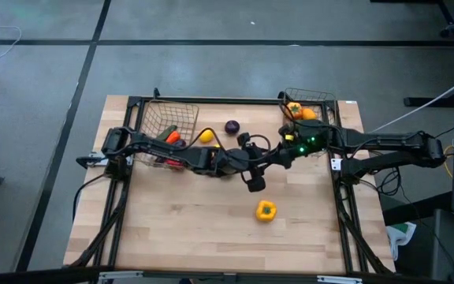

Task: Sort produce into baskets
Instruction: Put the bottom red tomato into the right gold wire basket

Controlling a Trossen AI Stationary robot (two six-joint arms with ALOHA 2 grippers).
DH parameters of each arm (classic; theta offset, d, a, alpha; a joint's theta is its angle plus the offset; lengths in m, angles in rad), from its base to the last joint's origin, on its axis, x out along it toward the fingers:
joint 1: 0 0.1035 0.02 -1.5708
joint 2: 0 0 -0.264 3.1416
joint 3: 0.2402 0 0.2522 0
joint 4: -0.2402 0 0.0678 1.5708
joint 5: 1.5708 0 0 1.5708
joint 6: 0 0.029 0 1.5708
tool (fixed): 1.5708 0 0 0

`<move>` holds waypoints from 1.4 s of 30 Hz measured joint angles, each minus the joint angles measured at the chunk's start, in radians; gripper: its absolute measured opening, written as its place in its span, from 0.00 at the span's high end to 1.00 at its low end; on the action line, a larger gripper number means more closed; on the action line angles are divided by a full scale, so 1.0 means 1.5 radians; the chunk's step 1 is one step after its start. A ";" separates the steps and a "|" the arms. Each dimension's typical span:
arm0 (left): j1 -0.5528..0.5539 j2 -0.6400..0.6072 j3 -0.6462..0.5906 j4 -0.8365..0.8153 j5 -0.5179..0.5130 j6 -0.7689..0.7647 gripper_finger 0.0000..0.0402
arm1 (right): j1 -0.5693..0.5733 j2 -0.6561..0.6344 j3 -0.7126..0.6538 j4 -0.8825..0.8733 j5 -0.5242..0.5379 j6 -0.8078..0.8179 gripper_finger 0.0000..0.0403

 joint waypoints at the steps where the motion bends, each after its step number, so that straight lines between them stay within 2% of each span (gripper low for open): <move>1: 0.002 0.000 0.000 0.000 0.000 -0.007 0.49 | 0.000 0.000 0.000 0.000 0.005 0.000 0.63; 5: 0.006 0.000 0.000 0.002 -0.001 0.006 0.44 | -0.002 0.000 0.000 0.000 0.023 -0.004 0.63; 10: 0.006 -0.005 0.000 0.001 -0.002 0.044 0.43 | -0.038 0.000 0.000 0.000 0.024 -0.020 0.62; 18: 0.023 -0.027 0.000 -0.055 -0.011 0.016 0.43 | -0.146 0.000 0.001 -0.017 0.016 -0.083 0.62; 26: 0.035 -0.030 -0.001 -0.111 0.001 -0.010 0.43 | -0.261 0.000 0.001 -0.094 0.053 -0.170 0.62; 30: 0.037 -0.031 -0.001 -0.128 0.000 -0.011 0.43 | -0.317 0.000 0.001 -0.142 0.110 -0.228 0.62; 37: 0.039 -0.031 -0.001 -0.143 -0.001 -0.018 0.43 | -0.394 0.000 0.001 -0.216 0.259 -0.331 0.62; 42: 0.038 -0.031 -0.001 -0.142 0.000 -0.030 0.43 | -0.426 0.001 -0.029 -0.211 0.294 -0.382 0.62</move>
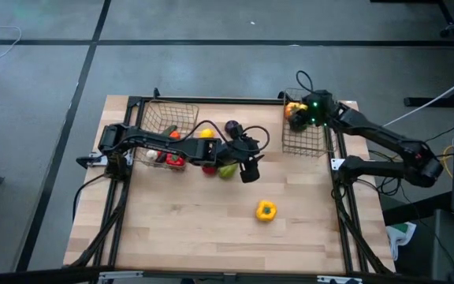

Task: Sort produce into baskets
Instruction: Put the bottom red tomato into the right gold wire basket

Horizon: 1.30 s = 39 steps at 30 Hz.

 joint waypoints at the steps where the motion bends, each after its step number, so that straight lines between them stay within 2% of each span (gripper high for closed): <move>1: 0.000 0.000 0.000 0.000 0.000 0.000 0.43 | -0.004 0.000 -0.008 0.001 0.003 -0.005 0.62; 9: 0.000 0.000 0.000 0.001 -0.001 -0.001 0.43 | -0.052 0.001 -0.073 0.020 0.071 -0.023 0.62; 17: 0.000 0.000 0.000 0.001 -0.001 -0.001 0.43 | -0.095 0.005 -0.115 0.128 0.067 -0.021 0.62; 27: 0.000 0.000 0.000 0.001 -0.001 -0.001 0.43 | -0.094 0.083 -0.133 0.197 0.069 -0.020 0.62; 32: 0.000 0.000 0.000 0.001 -0.001 -0.001 0.43 | -0.094 0.119 -0.133 0.203 0.113 -0.022 0.62; 39: 0.001 0.000 0.000 0.001 -0.001 -0.001 0.43 | -0.094 0.146 -0.133 0.216 0.117 -0.022 0.62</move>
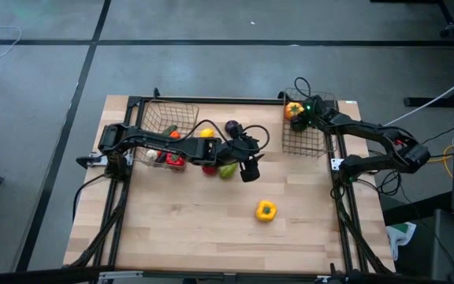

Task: Sort produce into baskets
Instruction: Put the bottom red tomato into the right gold wire basket

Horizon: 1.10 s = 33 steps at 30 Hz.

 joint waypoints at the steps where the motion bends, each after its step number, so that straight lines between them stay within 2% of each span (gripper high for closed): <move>1: 0.000 0.000 0.000 0.000 0.000 0.000 0.43 | 0.000 0.002 0.000 0.000 0.000 0.000 0.62; 11: 0.000 0.000 0.000 0.000 0.000 0.000 0.43 | 0.000 0.003 0.000 0.000 0.003 0.000 0.61; 21: 0.000 0.000 0.000 0.000 0.000 0.000 0.43 | 0.000 0.003 0.000 0.000 0.003 0.001 0.49; 30: 0.002 0.001 0.001 -0.030 0.000 0.003 0.43 | 0.000 0.003 0.013 -0.030 0.002 -0.004 0.48; 33: 0.004 0.001 0.001 -0.038 0.000 -0.002 0.43 | 0.000 0.003 0.044 -0.069 0.002 -0.050 0.48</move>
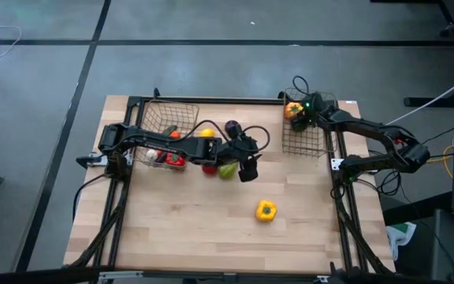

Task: Sort produce into baskets
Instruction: Put the bottom red tomato into the right gold wire basket, then put the bottom lemon into the right gold wire basket

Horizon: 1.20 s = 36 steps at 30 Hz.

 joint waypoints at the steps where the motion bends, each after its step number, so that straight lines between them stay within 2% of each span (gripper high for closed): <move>1: 0.000 0.000 0.000 -0.003 0.000 -0.008 0.43 | 0.000 0.000 0.013 -0.012 0.000 -0.016 0.48; 8: 0.010 0.000 0.000 -0.012 0.000 -0.017 0.43 | 0.000 0.000 0.119 -0.128 0.000 -0.035 0.48; 12: 0.021 0.000 0.000 -0.021 0.000 -0.018 0.43 | 0.000 0.000 0.201 -0.239 0.000 -0.050 0.48; 16: 0.038 -0.001 0.000 -0.059 0.000 -0.032 0.43 | 0.000 -0.006 0.273 -0.329 -0.038 -0.095 0.48; 21: 0.067 -0.001 0.000 -0.124 0.000 -0.103 0.43 | 0.000 -0.030 0.300 -0.316 -0.107 -0.106 0.48; 26: 0.082 -0.019 0.000 -0.198 0.011 -0.094 0.43 | 0.000 -0.032 0.300 -0.299 -0.173 -0.107 0.48; 32: 0.090 -0.049 0.000 -0.304 0.124 -0.116 0.43 | 0.001 -0.031 0.299 -0.302 -0.256 -0.107 0.48; 36: 0.089 -0.070 0.000 -0.366 0.149 -0.128 0.43 | 0.001 -0.031 0.299 -0.302 -0.286 -0.107 0.48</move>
